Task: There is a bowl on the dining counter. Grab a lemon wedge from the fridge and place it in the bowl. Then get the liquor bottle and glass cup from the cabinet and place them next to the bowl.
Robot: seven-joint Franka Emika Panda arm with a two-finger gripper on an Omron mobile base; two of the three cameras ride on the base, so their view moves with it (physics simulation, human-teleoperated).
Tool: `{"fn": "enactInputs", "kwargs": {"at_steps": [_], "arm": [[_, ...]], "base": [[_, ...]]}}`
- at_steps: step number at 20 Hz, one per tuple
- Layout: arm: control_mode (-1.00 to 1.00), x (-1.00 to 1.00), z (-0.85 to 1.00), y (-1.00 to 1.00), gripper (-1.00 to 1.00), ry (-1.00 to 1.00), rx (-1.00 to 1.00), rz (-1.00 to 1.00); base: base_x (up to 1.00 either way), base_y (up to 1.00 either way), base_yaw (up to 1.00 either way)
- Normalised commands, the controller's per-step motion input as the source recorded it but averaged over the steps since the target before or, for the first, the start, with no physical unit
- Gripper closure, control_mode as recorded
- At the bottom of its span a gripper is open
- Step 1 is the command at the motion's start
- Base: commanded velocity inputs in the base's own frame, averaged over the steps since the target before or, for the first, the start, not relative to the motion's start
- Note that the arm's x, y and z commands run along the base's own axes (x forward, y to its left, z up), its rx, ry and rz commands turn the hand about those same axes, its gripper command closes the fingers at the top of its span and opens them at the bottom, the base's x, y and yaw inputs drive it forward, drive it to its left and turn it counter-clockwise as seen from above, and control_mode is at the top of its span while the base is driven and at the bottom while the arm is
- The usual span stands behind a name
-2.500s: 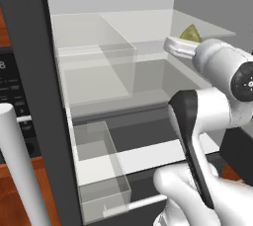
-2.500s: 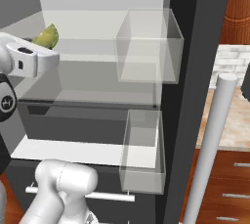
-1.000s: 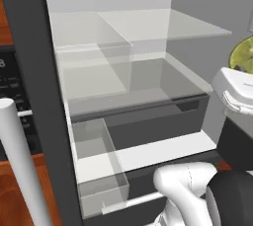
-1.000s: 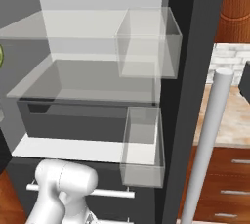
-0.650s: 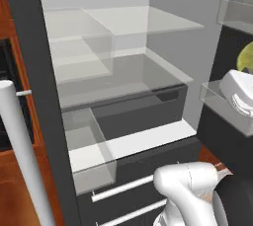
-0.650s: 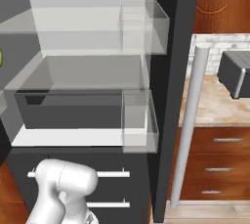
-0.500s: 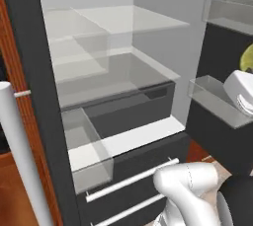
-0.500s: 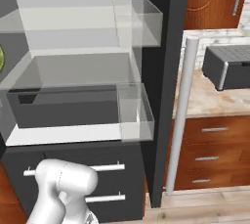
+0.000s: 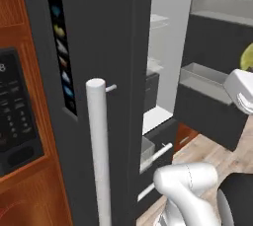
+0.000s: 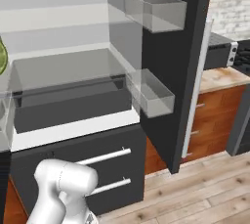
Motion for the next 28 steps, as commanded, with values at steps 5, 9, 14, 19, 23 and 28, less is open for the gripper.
{"fn": "enactInputs", "kwargs": {"at_steps": [5,9,14,19,23,28], "arm": [[1.0,0.0,0.0,0.0,1.0,0.0,0.0,0.0],[1.0,0.0,0.0,0.0,1.0,0.0,0.0,0.0],[1.0,0.0,0.0,0.0,1.0,0.0,0.0,0.0],[1.0,0.0,0.0,0.0,1.0,0.0,0.0,0.0],[1.0,0.0,0.0,0.0,1.0,0.0,0.0,0.0],[1.0,0.0,0.0,0.0,1.0,0.0,0.0,0.0]], "base": [[-0.97,0.0,-0.23],[-1.0,-0.02,-0.29],[-1.0,0.0,-0.46],[-0.97,0.17,-0.65],[-0.96,0.24,-0.68],[-1.0,0.25,-0.56]]}}
